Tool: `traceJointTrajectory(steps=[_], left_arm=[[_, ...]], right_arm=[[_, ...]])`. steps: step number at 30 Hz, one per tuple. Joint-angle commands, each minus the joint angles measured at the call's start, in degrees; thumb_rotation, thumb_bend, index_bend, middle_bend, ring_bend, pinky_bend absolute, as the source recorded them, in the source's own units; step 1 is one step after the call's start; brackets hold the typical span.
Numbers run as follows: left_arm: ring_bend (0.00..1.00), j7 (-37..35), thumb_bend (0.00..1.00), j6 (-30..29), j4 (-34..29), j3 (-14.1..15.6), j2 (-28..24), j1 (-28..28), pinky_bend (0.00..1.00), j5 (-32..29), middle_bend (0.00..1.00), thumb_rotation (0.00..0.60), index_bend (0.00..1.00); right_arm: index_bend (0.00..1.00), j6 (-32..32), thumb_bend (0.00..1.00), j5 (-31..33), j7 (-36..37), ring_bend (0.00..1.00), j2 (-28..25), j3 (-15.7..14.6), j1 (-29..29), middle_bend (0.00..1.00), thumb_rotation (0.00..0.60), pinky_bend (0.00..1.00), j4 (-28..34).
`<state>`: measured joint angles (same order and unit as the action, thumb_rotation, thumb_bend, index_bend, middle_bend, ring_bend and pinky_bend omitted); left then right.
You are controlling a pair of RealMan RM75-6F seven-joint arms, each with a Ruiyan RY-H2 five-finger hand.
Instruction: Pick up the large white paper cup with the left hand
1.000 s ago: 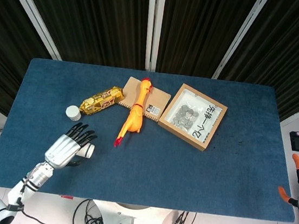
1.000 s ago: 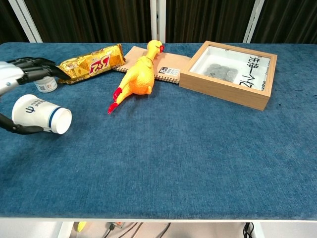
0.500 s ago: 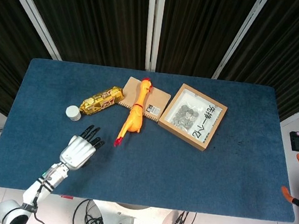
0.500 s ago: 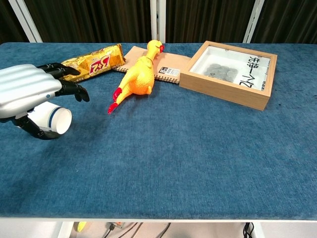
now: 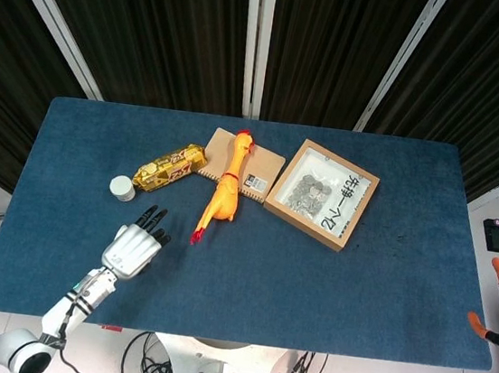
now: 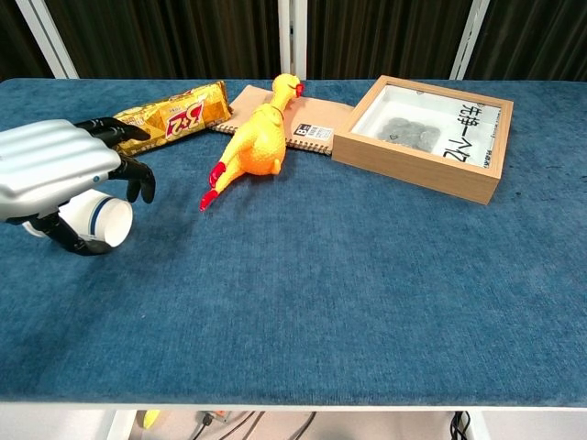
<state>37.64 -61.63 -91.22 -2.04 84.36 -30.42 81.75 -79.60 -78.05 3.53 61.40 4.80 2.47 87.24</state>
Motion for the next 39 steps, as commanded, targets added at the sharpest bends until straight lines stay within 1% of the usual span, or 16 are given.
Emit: traceJointTrajectory(steps=[1, 8, 10, 12, 13, 16, 19, 20, 23, 26, 29, 32, 35, 39], left_arm=[[0.01, 0.99, 0.19, 0.37, 0.27, 0.00, 0.06, -0.31, 0.00, -0.58, 0.42, 0.600, 0.41], [0.06, 1.72, 0.21, -0.31, -0.22, -0.07, 0.26, -0.73, 0.00, -0.53, 0.47, 0.600, 0.46], [0.07, 0.70, 0.22, -0.90, -0.17, -0.11, 0.43, -0.77, 0.00, 0.18, 0.48, 0.600, 0.46], [0.07, -2.36, 0.23, -1.87, -0.04, -0.24, 0.68, -0.80, 0.00, 1.64, 0.48, 0.600, 0.47], [0.08, -4.62, 0.23, -2.43, -0.01, -0.31, 0.80, -0.78, 0.00, 2.51, 0.48, 0.600, 0.47], [0.08, -15.38, 0.24, -5.38, 0.96, -0.50, 1.56, -0.71, 0.00, 6.63, 0.48, 0.600, 0.46], [0.08, -30.62, 0.24, -9.62, 3.84, -0.63, 3.26, -0.54, 0.00, 10.78, 0.48, 0.600, 0.46], [0.08, -37.13, 0.24, -11.61, 5.68, -0.85, 4.24, -0.35, 0.00, 11.84, 0.48, 0.600, 0.46], [0.08, -51.80, 0.24, -17.38, 11.47, -1.86, 7.45, 0.68, 0.00, 13.10, 0.48, 0.600, 0.46], [0.08, -62.93, 0.24, -23.73, 18.08, -3.95, 11.93, 2.51, 0.00, 12.10, 0.48, 0.600, 0.46], [0.08, -71.14, 0.24, -26.21, 22.85, -5.29, 14.76, 3.95, 0.00, 9.80, 0.48, 0.600, 0.46], [0.08, -76.69, 0.24, -26.39, 26.29, -5.72, 16.11, 4.96, 0.00, 7.93, 0.48, 0.600, 0.46], [0.08, -79.70, 0.24, -27.37, 29.67, -6.26, 17.61, 5.76, 0.00, 6.99, 0.49, 0.600, 0.46], [0.08, -82.00, 0.24, -27.56, 33.68, -6.37, 19.26, 6.47, 0.00, 6.16, 0.49, 0.600, 0.46]], right_arm=[[0.00, 0.01, 0.18, 0.08, 0.08, 0.00, 0.00, 0.03, -0.03, 0.00, 0.600, 0.00, -0.07], [0.00, 0.20, 0.18, 0.23, 0.45, 0.00, 0.04, 0.07, -0.02, 0.00, 0.600, 0.00, -0.41], [0.00, 0.15, 0.18, 0.20, 0.56, 0.00, 0.04, 0.08, -0.04, 0.00, 0.600, 0.00, -0.47], [0.00, 0.11, 0.18, 0.20, 0.71, 0.00, 0.04, 0.08, -0.08, 0.00, 0.600, 0.00, -0.57], [0.00, 0.10, 0.18, 0.20, 0.78, 0.00, 0.05, 0.09, -0.10, 0.00, 0.600, 0.00, -0.63], [0.00, 0.22, 0.18, 0.29, 0.93, 0.00, 0.08, 0.08, -0.11, 0.00, 0.600, 0.00, -0.80], [0.00, 0.42, 0.18, 0.27, 0.95, 0.00, 0.14, 0.04, -0.03, 0.00, 0.600, 0.00, -0.86], [0.00, 0.45, 0.18, 0.19, 0.91, 0.00, 0.16, 0.01, 0.00, 0.00, 0.600, 0.00, -0.83], [0.00, 0.41, 0.18, 0.03, 0.73, 0.00, 0.14, -0.05, 0.02, 0.00, 0.600, 0.00, -0.67], [0.00, 0.40, 0.18, 0.16, 0.42, 0.00, 0.03, -0.05, -0.02, 0.00, 0.600, 0.00, -0.47], [0.00, 0.57, 0.18, 0.54, -0.19, 0.00, -0.05, 0.05, 0.04, 0.00, 0.600, 0.00, -0.21], [0.00, 0.70, 0.18, 0.56, -0.79, 0.00, -0.12, 0.10, 0.22, 0.00, 0.600, 0.00, 0.29], [0.00, 0.76, 0.18, 0.38, -1.48, 0.00, -0.03, 0.02, 0.37, 0.00, 0.600, 0.00, 0.82], [0.00, 0.92, 0.18, 0.33, -2.16, 0.00, 0.16, -0.12, 0.50, 0.00, 0.600, 0.00, 1.20]])
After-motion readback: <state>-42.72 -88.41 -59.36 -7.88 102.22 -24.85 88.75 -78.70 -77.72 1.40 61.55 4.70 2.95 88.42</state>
